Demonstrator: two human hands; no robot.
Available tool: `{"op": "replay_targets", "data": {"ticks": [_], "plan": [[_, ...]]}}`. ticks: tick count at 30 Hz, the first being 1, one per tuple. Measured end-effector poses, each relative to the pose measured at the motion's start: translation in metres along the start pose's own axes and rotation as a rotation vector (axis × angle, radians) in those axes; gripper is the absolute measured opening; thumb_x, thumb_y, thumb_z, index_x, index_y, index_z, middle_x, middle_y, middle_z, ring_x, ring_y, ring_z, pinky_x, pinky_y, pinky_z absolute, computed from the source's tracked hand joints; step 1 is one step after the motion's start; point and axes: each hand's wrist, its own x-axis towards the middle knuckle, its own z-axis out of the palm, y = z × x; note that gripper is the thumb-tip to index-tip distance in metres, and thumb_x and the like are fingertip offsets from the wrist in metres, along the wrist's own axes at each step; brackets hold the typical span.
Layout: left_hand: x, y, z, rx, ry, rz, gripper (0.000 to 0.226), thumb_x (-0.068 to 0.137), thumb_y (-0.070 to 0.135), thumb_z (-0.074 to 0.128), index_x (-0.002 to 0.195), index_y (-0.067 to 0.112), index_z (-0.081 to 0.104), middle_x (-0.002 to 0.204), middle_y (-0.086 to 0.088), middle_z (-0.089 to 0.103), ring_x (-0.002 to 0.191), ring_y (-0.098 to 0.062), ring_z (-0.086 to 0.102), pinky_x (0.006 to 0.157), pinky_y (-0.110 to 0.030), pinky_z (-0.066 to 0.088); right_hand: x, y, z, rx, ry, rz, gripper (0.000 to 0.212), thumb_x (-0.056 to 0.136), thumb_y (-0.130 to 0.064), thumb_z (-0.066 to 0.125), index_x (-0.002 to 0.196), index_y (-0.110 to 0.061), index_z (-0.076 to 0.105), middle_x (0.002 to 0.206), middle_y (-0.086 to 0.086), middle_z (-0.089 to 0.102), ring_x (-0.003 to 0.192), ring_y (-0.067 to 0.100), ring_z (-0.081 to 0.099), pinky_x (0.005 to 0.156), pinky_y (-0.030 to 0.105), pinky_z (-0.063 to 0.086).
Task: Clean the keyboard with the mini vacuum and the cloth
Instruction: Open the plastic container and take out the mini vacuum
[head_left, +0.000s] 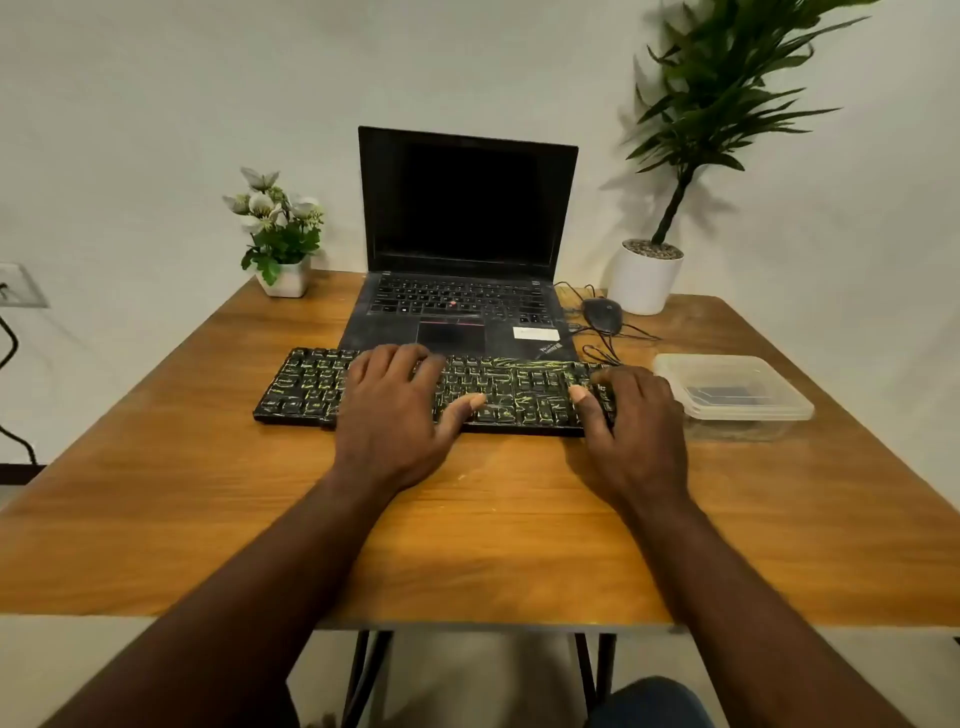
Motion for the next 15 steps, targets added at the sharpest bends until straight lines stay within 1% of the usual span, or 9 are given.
{"op": "replay_targets", "data": {"ticks": [2,4,7,11,15], "plan": [[0.008,0.005,0.004,0.035,-0.07,-0.005,0.075,0.099,0.077,0.025,0.125,0.019,0.065,0.124,-0.001,0.063,0.118,-0.021,0.052,0.108,-0.043,0.036,0.002,0.004,0.002,0.034,0.004,0.055,0.043,0.099,-0.058,0.044,0.115,-0.022,0.062,0.115,0.0,0.064,0.11,0.02,0.056,0.091,0.049,0.05],[0.015,0.013,0.008,0.081,-0.128,-0.015,0.087,0.097,0.081,0.015,0.12,0.017,0.068,0.122,-0.003,0.066,0.116,-0.022,0.055,0.113,-0.045,0.033,0.003,0.009,0.005,0.023,-0.017,0.061,0.045,0.099,-0.061,0.043,0.116,-0.024,0.062,0.116,0.0,0.064,0.11,0.02,0.057,0.092,0.05,0.051],[0.021,0.024,0.014,0.101,-0.154,-0.01,0.095,0.094,0.084,0.009,0.119,0.015,0.07,0.122,-0.006,0.068,0.119,-0.024,0.058,0.118,-0.047,0.03,0.004,0.01,0.007,0.021,-0.027,0.07,0.046,0.098,-0.063,0.043,0.116,-0.025,0.062,0.115,-0.001,0.065,0.108,0.019,0.059,0.091,0.049,0.052],[0.034,0.028,0.019,0.097,-0.212,0.004,0.104,0.091,0.087,0.004,0.136,0.014,0.062,0.138,-0.006,0.063,0.132,-0.022,0.053,0.125,-0.048,0.019,0.003,0.01,0.005,0.065,-0.027,0.109,0.044,0.099,-0.062,0.047,0.119,-0.025,0.061,0.118,0.0,0.066,0.108,0.018,0.06,0.092,0.047,0.053],[0.046,0.029,0.024,0.056,-0.264,-0.037,0.112,0.087,0.09,-0.003,0.15,0.013,0.049,0.148,-0.01,0.056,0.141,-0.024,0.047,0.127,-0.05,0.009,0.003,0.009,0.004,0.089,-0.017,0.133,0.041,0.099,-0.057,0.054,0.119,-0.022,0.061,0.119,0.0,0.065,0.106,0.018,0.06,0.087,0.04,0.053]]}}
